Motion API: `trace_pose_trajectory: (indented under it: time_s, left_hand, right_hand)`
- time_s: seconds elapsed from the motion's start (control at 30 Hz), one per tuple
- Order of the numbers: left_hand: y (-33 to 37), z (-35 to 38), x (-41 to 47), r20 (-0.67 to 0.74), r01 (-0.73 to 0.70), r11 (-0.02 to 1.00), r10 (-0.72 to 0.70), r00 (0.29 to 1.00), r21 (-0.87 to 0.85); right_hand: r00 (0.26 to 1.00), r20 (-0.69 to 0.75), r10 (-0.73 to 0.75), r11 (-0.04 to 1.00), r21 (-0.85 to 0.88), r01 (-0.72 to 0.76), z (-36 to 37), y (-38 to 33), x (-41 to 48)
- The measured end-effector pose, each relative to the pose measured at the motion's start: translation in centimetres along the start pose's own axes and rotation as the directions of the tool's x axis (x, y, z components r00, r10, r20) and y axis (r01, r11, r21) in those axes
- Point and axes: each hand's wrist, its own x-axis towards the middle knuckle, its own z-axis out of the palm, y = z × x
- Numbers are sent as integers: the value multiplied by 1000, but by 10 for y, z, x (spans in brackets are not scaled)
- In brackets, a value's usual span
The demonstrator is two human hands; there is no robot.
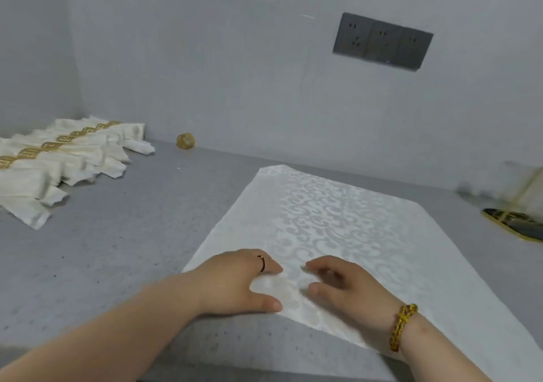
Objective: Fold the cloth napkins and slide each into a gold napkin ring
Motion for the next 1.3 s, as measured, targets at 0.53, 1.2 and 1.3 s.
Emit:
trace_pose_trajectory:
  time_s: [0.53,1.2,1.3]
  left_hand:
    - [-66,-28,5,-23,338,934,-343,939,-118]
    - [83,30,-9,65,-12,999,9,998,44]
    - [84,21,-20,29,111,994,-111,993,-7]
  right_hand:
    - [975,222,13,871,-482,98,-65,74,-110]
    - [937,-260,-235,966,-170,196,-93,-8,-129]
    - [929,-275,-247,965,-157,210,-101,-24,-116]
